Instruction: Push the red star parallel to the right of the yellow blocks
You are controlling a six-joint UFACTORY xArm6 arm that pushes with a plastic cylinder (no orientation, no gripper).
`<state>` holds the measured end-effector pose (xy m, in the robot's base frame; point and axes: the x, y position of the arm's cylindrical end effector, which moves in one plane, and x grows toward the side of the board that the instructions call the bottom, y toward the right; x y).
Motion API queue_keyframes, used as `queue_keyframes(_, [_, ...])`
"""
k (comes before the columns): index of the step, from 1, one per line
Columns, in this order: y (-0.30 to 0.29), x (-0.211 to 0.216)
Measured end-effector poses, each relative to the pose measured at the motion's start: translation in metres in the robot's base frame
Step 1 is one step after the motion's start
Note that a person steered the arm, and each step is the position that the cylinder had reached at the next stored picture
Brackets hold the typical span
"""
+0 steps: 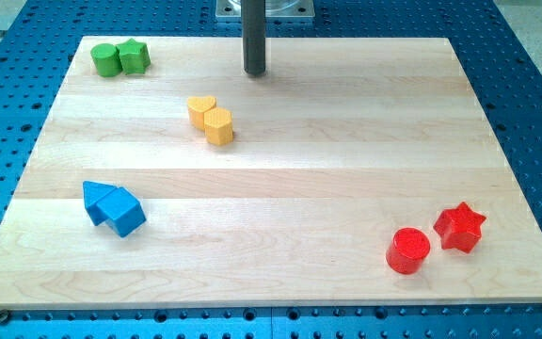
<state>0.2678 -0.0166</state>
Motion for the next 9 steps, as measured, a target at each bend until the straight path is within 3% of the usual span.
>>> queue_keyframes(1, [0.06, 0.016])
queue_keyframes(2, [0.157, 0.043])
queue_keyframes(4, [0.319, 0.201])
queue_keyframes(5, [0.341, 0.252])
queue_keyframes(7, [0.238, 0.31])
queue_keyframes(8, [0.2, 0.313])
queue_keyframes(9, [0.189, 0.276])
